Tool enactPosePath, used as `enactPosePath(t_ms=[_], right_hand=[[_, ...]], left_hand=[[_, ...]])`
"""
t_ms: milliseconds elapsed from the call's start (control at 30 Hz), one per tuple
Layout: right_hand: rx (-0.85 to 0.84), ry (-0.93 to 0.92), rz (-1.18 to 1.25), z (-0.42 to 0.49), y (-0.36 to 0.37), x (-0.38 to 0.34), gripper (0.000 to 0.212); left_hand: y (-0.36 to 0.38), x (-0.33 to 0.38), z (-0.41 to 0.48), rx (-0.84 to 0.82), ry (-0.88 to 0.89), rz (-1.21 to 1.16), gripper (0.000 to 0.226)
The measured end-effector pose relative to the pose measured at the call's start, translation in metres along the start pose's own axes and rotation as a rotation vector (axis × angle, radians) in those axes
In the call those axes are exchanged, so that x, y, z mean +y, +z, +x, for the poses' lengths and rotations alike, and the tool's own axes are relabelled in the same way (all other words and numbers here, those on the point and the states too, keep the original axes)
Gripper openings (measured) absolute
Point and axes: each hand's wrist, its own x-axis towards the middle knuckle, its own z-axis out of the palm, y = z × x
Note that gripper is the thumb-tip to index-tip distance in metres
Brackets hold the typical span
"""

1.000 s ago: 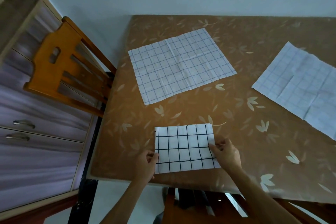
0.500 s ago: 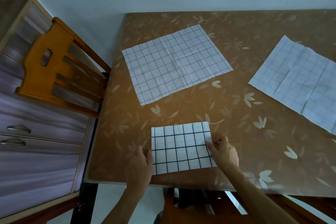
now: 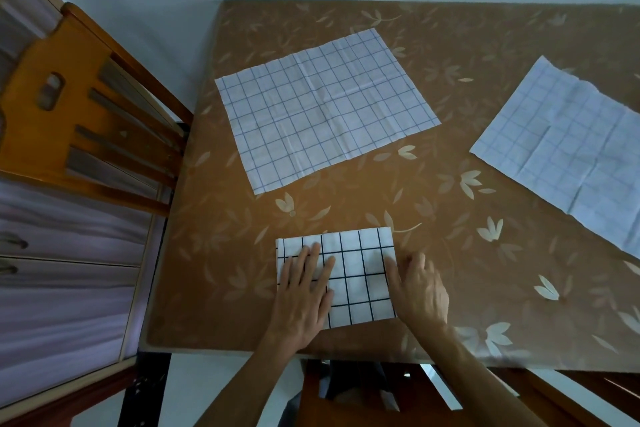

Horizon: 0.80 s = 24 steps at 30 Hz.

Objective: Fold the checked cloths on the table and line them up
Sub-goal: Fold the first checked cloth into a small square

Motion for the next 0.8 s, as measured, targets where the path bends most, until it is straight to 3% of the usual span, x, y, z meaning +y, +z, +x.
enactPosePath(t_ms=[100,200,400,800], right_hand=[[0.188,-0.317,-0.054,-0.008,0.010,-0.022,0.039],[0.037,-0.574,-0.053,-0.016,0.038,-0.050,0.050],[-0.110,-0.799,-0.158,-0.005,0.076,-0.036,0.061],[-0.059,-0.619,-0.320,0.014,0.042,0.010,0.068]], left_hand=[[0.001,0.001,0.000,-0.011,-0.018,-0.013,0.061],[0.001,0.001,0.002,-0.046,-0.022,-0.007,0.063],[0.004,-0.002,0.002,-0.040,-0.016,-0.033,0.067],[-0.013,-0.046,-0.020,-0.114,-0.085,0.008,0.077]])
